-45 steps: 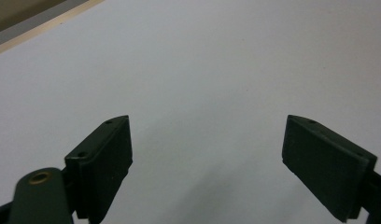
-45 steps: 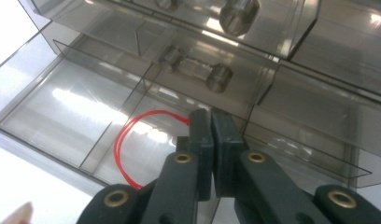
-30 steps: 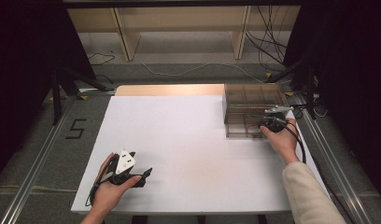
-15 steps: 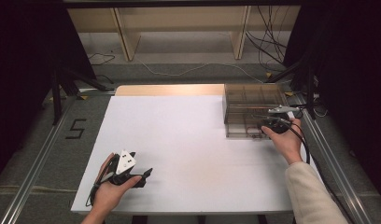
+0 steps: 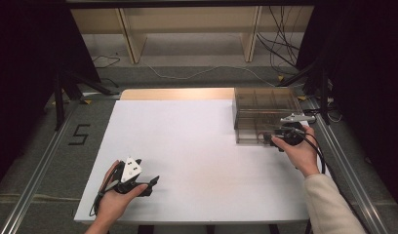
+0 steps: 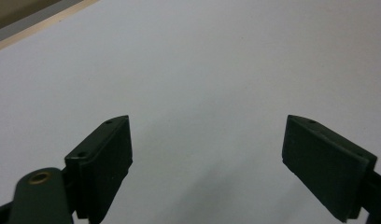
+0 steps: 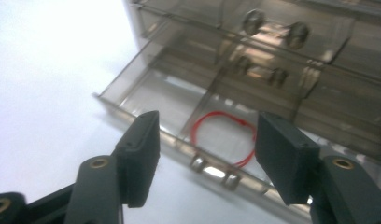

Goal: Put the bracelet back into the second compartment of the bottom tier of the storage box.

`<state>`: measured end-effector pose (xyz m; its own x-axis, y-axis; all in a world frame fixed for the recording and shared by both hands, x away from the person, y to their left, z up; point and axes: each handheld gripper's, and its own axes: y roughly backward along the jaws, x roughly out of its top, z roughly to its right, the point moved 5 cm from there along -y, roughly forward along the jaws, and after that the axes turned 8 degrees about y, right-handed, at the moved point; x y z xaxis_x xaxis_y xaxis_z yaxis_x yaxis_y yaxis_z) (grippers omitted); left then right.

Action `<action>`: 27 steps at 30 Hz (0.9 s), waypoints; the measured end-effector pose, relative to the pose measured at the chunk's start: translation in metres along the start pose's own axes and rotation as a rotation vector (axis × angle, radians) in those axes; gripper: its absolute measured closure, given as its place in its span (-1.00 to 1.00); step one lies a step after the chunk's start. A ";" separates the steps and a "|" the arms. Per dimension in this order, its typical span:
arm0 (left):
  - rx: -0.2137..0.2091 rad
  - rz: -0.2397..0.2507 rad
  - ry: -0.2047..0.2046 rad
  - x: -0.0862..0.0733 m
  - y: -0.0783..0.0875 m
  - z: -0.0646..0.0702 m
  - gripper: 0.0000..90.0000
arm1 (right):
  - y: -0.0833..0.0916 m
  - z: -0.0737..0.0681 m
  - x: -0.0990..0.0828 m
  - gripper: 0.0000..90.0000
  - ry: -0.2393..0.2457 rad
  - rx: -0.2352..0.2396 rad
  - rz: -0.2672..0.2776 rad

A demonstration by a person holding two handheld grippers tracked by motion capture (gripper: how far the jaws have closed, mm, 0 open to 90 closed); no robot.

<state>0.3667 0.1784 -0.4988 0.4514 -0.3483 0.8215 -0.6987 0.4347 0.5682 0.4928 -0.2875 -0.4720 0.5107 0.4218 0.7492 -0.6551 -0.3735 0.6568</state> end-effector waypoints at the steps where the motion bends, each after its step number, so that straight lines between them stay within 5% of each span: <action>1: 0.000 0.000 0.000 0.000 0.000 0.000 -0.65 | 0.002 -0.002 -0.001 -0.11 0.000 0.010 0.005; 27: -0.003 -0.003 0.003 -0.001 0.001 0.000 -0.65 | 0.046 -0.063 -0.052 -0.27 0.081 0.139 0.052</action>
<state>0.3655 0.1786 -0.4993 0.4550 -0.3470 0.8201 -0.6958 0.4362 0.5706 0.4007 -0.2748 -0.4865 0.4282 0.4621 0.7766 -0.5929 -0.5049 0.6273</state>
